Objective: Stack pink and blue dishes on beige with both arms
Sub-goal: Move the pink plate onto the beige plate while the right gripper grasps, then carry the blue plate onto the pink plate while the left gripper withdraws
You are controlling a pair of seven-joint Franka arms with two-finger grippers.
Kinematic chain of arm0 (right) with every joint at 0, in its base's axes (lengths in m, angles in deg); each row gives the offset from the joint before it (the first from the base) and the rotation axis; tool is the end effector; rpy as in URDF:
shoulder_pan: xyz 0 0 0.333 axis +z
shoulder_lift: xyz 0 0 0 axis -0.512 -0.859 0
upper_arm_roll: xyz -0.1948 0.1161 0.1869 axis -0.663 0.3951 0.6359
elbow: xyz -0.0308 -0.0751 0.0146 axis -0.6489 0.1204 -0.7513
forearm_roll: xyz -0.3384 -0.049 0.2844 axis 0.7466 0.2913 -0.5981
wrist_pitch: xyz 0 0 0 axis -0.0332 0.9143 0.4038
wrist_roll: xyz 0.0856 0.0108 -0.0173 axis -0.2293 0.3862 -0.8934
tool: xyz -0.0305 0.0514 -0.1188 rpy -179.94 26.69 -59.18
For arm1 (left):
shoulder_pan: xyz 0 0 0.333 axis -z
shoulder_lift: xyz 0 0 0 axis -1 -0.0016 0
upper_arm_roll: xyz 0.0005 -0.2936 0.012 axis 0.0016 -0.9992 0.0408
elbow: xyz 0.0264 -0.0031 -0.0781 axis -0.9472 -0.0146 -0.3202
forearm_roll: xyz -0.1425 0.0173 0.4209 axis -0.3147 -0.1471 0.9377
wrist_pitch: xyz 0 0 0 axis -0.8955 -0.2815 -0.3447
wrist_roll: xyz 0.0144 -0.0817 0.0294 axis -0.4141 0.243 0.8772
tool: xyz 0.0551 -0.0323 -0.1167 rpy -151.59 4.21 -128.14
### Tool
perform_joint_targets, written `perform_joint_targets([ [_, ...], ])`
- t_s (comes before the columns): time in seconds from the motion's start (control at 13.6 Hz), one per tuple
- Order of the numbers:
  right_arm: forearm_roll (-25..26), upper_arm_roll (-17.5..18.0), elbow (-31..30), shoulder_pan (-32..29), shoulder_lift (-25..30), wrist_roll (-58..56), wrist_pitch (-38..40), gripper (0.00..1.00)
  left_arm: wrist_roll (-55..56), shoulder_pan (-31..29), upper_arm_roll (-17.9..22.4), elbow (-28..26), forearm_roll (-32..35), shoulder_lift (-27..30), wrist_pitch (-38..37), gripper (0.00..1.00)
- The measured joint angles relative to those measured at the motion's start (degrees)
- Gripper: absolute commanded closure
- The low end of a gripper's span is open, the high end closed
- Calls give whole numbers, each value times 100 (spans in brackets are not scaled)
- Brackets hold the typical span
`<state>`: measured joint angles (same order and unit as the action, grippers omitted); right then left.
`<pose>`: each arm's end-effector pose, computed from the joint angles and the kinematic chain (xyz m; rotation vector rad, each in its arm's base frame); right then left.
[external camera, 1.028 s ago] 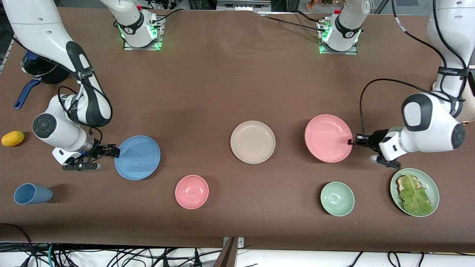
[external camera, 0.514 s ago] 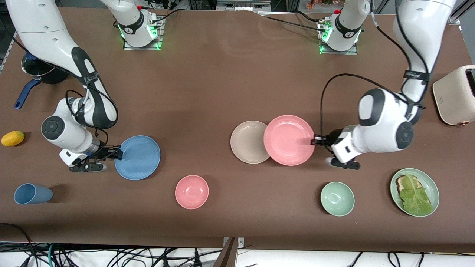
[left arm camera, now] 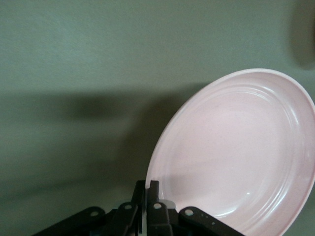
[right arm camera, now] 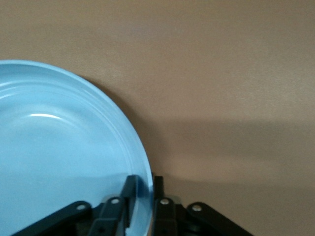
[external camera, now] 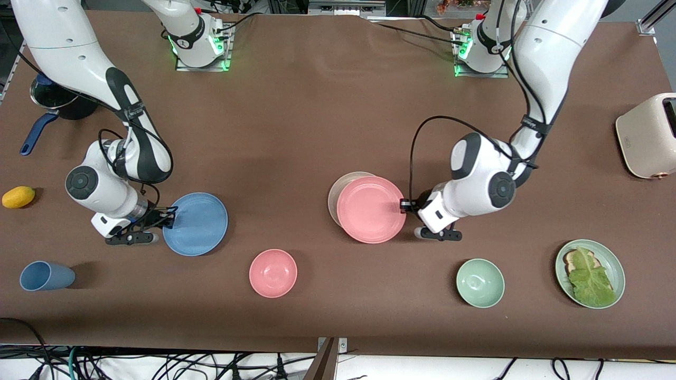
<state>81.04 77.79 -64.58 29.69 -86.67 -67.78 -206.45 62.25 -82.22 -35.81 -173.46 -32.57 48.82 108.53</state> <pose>0.6741 -0.0010 0.1053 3.1363 0.1181 0.0989 0.6514 -0.2997 0.1604 2.7506 -0.0091 -0.1650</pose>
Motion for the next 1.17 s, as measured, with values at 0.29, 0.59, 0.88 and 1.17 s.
perform_joint_targets([
  [0.29, -28, 21, 198, -1, 99, -2, 307, 100, 595, 300, 14, 15, 525, -85, 167, 100],
  [0.59, -28, 103, 1500, 7, 161, -6, 2213, 100, 642, 368, 52, 16, 709, -99, 172, 100],
  [0.88, -28, 205, 2405, 15, 491, -49, 3657, 100, 715, 412, 55, -77, 1058, -143, 258, 100],
  [1.17, -32, 535, 2623, 85, 784, 123, 4254, 100, 807, 516, 66, -233, 1059, -146, 492, 64],
])
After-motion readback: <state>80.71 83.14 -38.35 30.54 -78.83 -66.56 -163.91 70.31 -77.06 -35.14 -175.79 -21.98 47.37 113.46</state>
